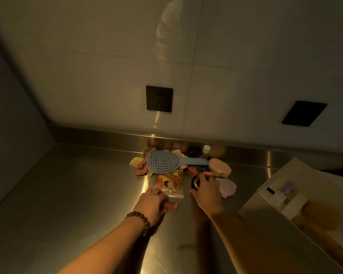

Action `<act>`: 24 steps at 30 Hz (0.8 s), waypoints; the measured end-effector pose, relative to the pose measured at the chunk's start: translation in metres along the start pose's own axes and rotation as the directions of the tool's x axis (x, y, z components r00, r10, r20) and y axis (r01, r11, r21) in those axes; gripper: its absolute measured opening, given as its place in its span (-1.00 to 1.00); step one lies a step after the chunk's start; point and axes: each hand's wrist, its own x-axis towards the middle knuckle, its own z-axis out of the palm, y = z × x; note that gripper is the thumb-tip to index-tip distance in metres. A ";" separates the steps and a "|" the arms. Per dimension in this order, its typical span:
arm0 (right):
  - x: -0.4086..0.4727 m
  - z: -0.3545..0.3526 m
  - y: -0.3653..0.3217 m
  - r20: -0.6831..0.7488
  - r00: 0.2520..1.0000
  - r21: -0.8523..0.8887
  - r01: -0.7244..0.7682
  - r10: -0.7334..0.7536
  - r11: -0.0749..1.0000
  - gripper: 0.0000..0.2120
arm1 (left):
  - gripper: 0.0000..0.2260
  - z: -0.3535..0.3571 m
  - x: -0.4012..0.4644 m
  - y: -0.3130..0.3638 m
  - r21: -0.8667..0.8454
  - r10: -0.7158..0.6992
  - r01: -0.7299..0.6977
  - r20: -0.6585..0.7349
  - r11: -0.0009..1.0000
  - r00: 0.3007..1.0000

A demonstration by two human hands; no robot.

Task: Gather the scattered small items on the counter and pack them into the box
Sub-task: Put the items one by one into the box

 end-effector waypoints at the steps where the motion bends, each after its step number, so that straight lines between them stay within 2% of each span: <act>1: 0.000 0.001 0.001 -0.030 0.999 -0.006 0.014 -0.014 1.000 -0.41 | -0.71 0.000 0.002 0.000 0.002 0.002 -0.002 0.000 1.000 1.000; 4: -0.007 0.000 0.003 -0.090 0.995 0.006 0.044 -0.044 0.999 -0.45 | -0.73 0.000 0.003 0.004 -0.054 -0.033 0.031 -0.036 0.998 0.999; 8: -0.030 -0.015 0.005 -0.125 0.991 0.176 0.073 -0.051 0.982 -0.47 | -0.79 -0.013 0.009 0.020 -0.172 -0.110 0.094 -0.090 0.981 0.990; 12: -0.051 -0.063 0.005 -0.247 0.961 0.256 0.188 -0.124 0.948 -0.49 | -0.81 -0.038 0.023 0.050 -0.208 -0.092 0.048 -0.208 0.977 0.974; 17: -0.060 -0.155 0.044 -0.447 0.887 0.305 0.277 -0.120 0.911 -0.50 | -0.81 -0.067 0.037 0.116 -0.245 -0.012 -0.068 -0.311 0.967 0.950; 20: -0.062 -0.197 0.094 -0.472 0.881 0.295 0.192 -0.031 0.936 -0.48 | -0.84 -0.079 0.045 0.157 -0.201 0.089 -0.171 -0.363 0.964 0.928; 24: -0.064 -0.218 0.172 -0.416 0.900 0.267 -0.014 0.128 0.964 -0.47 | -0.84 -0.080 0.055 0.201 -0.215 0.170 -0.259 -0.360 0.942 0.917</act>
